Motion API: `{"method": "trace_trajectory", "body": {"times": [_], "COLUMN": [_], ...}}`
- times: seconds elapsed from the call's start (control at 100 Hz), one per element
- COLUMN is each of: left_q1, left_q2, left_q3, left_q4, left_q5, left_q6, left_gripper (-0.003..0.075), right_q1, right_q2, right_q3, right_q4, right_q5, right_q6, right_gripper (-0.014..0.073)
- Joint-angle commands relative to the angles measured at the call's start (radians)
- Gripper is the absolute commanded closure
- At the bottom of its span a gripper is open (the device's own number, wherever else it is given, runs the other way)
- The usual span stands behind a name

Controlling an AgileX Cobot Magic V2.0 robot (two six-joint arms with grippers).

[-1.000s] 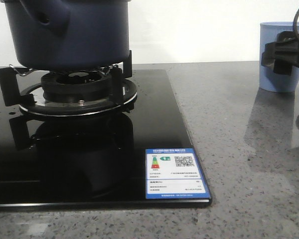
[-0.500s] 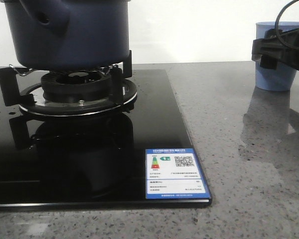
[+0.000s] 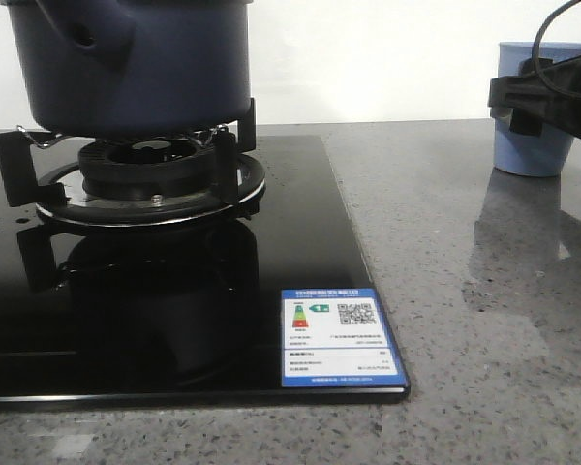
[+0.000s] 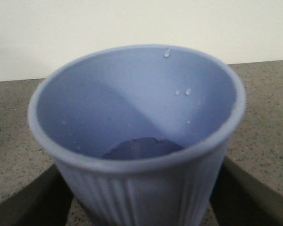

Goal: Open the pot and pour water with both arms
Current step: 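Lift the light blue cup with the right gripper toward the open pot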

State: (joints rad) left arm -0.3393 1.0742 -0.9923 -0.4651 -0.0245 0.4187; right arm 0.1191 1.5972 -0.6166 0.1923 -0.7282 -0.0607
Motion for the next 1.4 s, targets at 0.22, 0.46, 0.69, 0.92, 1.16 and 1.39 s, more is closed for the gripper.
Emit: {"method": "trace_trajectory", "body": {"times": [0.22, 0.46, 0.69, 0.92, 1.16, 1.39], "left_q1": [0.004, 0.004, 0.004, 0.006, 0.006, 0.006], "left_q2": [-0.027, -0.027, -0.027, -0.027, -0.027, -0.027], "left_q3": [-0.038, -0.038, -0.038, -0.038, -0.038, -0.038], "left_q4": [0.001, 0.003, 0.003, 0.014, 0.022, 0.026], "left_q5": [-0.098, -0.098, -0.098, -0.098, -0.098, -0.098], "left_q6": [-0.001, -0.001, -0.001, -0.001, -0.001, -0.001], "left_gripper": [0.0342, 0.0342, 0.0342, 0.0342, 0.0342, 0.0342], "right_q1": [0.003, 0.033, 0.143, 0.284, 0.402, 0.489], "right_q2": [-0.166, -0.302, -0.330, -0.318, -0.254, -0.149], "right_q3": [-0.034, -0.114, -0.293, -0.462, -0.625, -0.785], "right_q4": [-0.241, -0.325, -0.396, -0.470, -0.594, -0.795], "right_q5": [0.019, 0.305, 0.633, 0.809, 0.919, 1.069], "right_q6": [0.001, 0.001, 0.001, -0.002, -0.002, -0.004], "right_gripper": [0.0295, 0.0295, 0.0295, 0.0295, 0.0295, 0.0295]}}
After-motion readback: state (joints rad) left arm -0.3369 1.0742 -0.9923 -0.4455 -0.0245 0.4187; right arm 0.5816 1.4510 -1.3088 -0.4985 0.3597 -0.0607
